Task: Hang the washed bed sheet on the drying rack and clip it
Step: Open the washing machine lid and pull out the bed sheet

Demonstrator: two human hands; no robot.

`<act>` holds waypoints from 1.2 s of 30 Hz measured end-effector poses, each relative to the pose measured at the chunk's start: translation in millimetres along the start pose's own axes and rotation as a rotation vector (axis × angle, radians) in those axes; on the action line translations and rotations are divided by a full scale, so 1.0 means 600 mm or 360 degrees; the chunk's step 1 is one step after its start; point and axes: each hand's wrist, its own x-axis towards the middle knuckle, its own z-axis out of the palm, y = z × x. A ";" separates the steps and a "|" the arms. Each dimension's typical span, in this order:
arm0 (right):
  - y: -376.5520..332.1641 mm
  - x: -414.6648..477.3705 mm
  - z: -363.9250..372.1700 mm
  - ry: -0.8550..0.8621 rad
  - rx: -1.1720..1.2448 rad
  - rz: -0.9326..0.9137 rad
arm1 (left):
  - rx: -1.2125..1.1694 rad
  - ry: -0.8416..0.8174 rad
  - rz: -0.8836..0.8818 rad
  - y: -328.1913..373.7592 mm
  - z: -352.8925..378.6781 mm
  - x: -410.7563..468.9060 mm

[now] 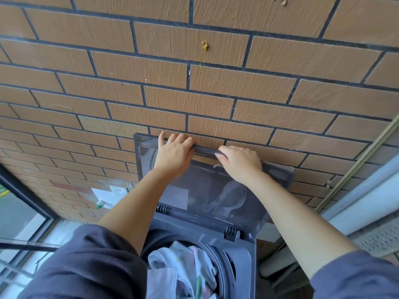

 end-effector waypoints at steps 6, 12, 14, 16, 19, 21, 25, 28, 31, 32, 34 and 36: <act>-0.009 -0.019 -0.009 0.0028 0.0074 -0.0037 | 0.0034 0.0011 0.0042 -0.003 -0.009 -0.017; -0.018 -0.063 -0.010 0.0296 0.0150 -0.0330 | 0.0030 0.0046 0.0103 -0.011 -0.030 -0.056; -0.020 -0.073 -0.007 0.0363 0.0121 -0.0406 | 0.0026 0.0027 0.0076 -0.010 -0.039 -0.076; -0.023 -0.081 -0.004 0.0414 0.0074 -0.0426 | 0.0026 0.0000 0.0035 -0.007 -0.046 -0.096; -0.029 -0.102 -0.001 0.0484 0.0095 -0.0453 | 0.0009 0.0002 0.0007 -0.003 -0.057 -0.126; -0.033 -0.122 0.004 0.0538 0.0138 -0.0493 | -0.0037 0.0037 0.0012 0.000 -0.062 -0.150; -0.051 -0.182 0.035 0.0613 0.0305 -0.0558 | -0.0202 0.0093 -0.0087 0.010 -0.053 -0.232; -0.069 -0.243 0.089 0.0473 0.0444 -0.0581 | -0.0337 0.0020 -0.0215 0.019 -0.022 -0.319; -0.092 -0.306 0.158 0.0150 0.0534 -0.0549 | -0.0364 -0.0161 -0.0321 0.022 0.021 -0.407; -0.101 -0.323 0.182 0.0014 0.0550 -0.0521 | -0.0361 -0.0242 -0.0361 0.022 0.036 -0.433; -0.119 -0.353 0.222 -0.0307 0.0575 -0.0426 | -0.0348 -0.0422 -0.0437 0.023 0.060 -0.480; -0.135 -0.373 0.264 -0.0671 0.0541 -0.0356 | -0.0343 -0.0573 -0.0528 0.024 0.079 -0.518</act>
